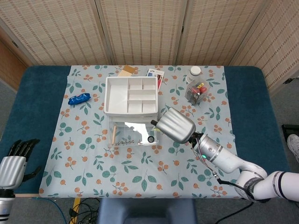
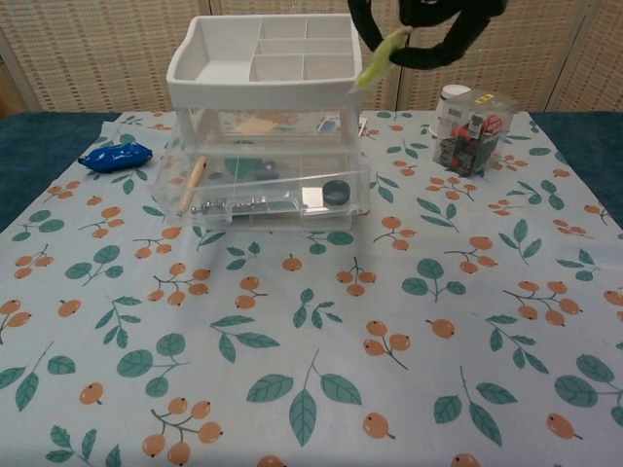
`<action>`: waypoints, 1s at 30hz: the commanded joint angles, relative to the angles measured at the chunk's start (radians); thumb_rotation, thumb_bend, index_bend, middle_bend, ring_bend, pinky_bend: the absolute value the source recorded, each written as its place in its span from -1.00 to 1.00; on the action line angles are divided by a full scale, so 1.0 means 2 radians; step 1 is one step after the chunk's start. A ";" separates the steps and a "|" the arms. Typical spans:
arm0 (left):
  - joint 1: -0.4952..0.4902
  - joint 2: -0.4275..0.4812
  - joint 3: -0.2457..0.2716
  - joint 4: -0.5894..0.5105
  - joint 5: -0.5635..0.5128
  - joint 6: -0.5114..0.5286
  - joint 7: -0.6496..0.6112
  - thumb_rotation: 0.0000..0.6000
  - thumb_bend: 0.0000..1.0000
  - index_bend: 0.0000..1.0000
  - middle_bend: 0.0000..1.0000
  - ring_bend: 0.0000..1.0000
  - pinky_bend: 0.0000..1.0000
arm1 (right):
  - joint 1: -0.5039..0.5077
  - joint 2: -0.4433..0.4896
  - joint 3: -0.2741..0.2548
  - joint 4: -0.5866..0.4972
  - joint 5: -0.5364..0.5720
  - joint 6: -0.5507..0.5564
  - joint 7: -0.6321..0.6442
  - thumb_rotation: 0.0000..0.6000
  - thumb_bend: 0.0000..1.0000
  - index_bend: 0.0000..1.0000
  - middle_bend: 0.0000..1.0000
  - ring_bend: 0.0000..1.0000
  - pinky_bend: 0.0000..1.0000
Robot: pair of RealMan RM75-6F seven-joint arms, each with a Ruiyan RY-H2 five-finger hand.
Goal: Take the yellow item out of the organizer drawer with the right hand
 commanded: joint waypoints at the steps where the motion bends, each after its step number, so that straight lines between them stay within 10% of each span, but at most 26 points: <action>1: -0.003 0.000 0.000 -0.005 0.003 -0.002 0.005 1.00 -0.56 -0.71 -0.64 -0.68 -0.81 | -0.046 0.005 -0.027 0.007 -0.032 0.025 0.026 1.00 0.15 0.11 1.00 1.00 1.00; 14: -0.003 0.003 0.006 -0.026 0.011 0.002 0.024 1.00 -0.56 -0.71 -0.64 -0.68 -0.81 | -0.094 -0.097 -0.048 0.117 -0.045 -0.035 0.048 1.00 0.15 0.09 1.00 1.00 1.00; 30: 0.001 0.004 0.010 -0.017 0.005 0.003 0.016 1.00 -0.56 -0.71 -0.64 -0.68 -0.81 | -0.114 -0.143 -0.021 0.156 -0.021 -0.063 0.029 1.00 0.01 -0.73 0.92 1.00 1.00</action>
